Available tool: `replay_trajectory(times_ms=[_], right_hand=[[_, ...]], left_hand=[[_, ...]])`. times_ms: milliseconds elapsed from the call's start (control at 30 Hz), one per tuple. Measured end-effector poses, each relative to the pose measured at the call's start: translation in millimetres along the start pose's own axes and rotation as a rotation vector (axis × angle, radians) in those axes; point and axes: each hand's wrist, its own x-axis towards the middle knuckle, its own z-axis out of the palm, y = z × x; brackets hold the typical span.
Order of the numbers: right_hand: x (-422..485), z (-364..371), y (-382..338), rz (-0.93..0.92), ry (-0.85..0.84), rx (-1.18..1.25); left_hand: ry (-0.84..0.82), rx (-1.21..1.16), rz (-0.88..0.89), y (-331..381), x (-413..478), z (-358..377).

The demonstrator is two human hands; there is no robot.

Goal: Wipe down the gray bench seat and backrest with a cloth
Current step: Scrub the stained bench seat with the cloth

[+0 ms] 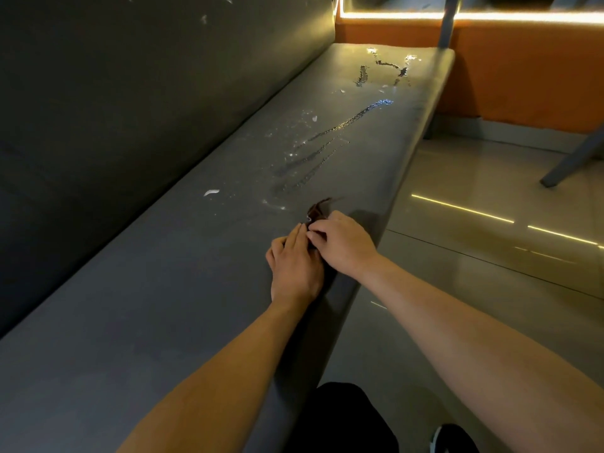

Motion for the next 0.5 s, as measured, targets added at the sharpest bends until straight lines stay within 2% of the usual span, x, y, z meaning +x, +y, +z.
replay_trajectory(times_ms=[167, 333, 500], right_hand=[[6, -5, 19, 0.004, 0.017, -0.126], [7, -7, 19, -0.031, 0.047, -0.106], [20, -26, 58, 0.293, 0.214, -0.120]], left_hand=[[-0.020, 0.047, 0.024, 0, -1, -3], [-0.034, 0.064, 0.013, 1, -3, -5], [-0.041, 0.069, 0.007, 3, -3, -5]])
